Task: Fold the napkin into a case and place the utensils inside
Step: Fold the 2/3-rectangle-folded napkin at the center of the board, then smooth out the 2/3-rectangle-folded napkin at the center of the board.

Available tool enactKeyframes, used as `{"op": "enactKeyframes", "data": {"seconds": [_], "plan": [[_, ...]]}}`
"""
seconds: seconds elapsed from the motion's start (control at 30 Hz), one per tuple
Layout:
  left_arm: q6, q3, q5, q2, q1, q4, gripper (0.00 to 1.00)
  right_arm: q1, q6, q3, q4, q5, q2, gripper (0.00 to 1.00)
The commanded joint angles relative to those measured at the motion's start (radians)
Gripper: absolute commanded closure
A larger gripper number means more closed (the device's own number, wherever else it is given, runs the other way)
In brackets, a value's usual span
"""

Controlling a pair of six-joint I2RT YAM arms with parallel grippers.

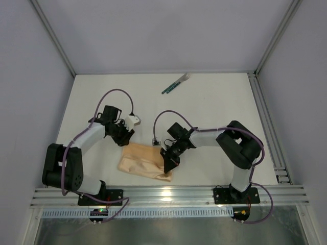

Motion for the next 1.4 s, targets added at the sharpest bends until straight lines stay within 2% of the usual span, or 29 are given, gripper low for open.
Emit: {"op": "enactKeyframes", "data": {"seconds": [0.0,0.03,0.1,0.17,0.27,0.3,0.37,0.43,0.57,0.77,1.03,1.13,1.23,1.37], "plan": [[-0.036,0.029,0.016,-0.151,-0.003,0.005,0.58,0.006,0.052,0.016,0.055,0.054,0.015,0.96],[-0.039,0.035,0.031,-0.179,-0.003,-0.024,0.51,0.006,0.066,0.013,0.064,0.064,0.015,0.96],[-0.039,0.046,0.051,-0.243,-0.005,-0.063,0.50,0.006,0.091,0.008,0.093,0.070,0.006,0.96],[-0.017,0.040,0.068,-0.288,-0.015,-0.124,0.55,0.006,0.124,0.000,0.125,0.079,0.000,0.96],[0.043,-0.019,0.009,-0.313,-0.112,-0.164,0.61,0.004,0.155,-0.003,0.161,0.100,-0.014,0.94],[0.048,-0.069,-0.011,-0.323,-0.182,-0.152,0.61,0.004,0.164,-0.004,0.165,0.104,-0.017,0.93],[0.053,-0.111,-0.033,-0.326,-0.264,-0.106,0.58,0.001,0.172,-0.004,0.167,0.116,-0.020,0.90],[0.057,-0.144,-0.025,-0.308,-0.298,-0.086,0.51,0.000,0.186,-0.006,0.167,0.125,-0.019,0.88],[0.069,-0.169,-0.039,-0.253,-0.364,-0.057,0.46,-0.002,0.224,-0.018,0.188,0.146,-0.025,0.79],[0.062,-0.192,-0.050,-0.214,-0.370,0.009,0.46,-0.005,0.264,-0.029,0.196,0.196,-0.095,0.68],[0.077,-0.223,-0.078,-0.196,-0.370,0.032,0.55,-0.033,0.259,0.007,0.092,0.269,-0.207,0.52],[0.077,-0.226,-0.081,-0.194,-0.370,0.041,0.57,-0.056,0.258,0.019,0.069,0.297,-0.220,0.50],[0.063,-0.227,-0.090,-0.211,-0.370,0.043,0.57,-0.086,0.279,0.046,0.118,0.333,-0.214,0.50],[0.045,-0.215,-0.081,-0.262,-0.370,0.024,0.53,-0.085,0.309,0.135,0.149,0.416,-0.123,0.50]]}}
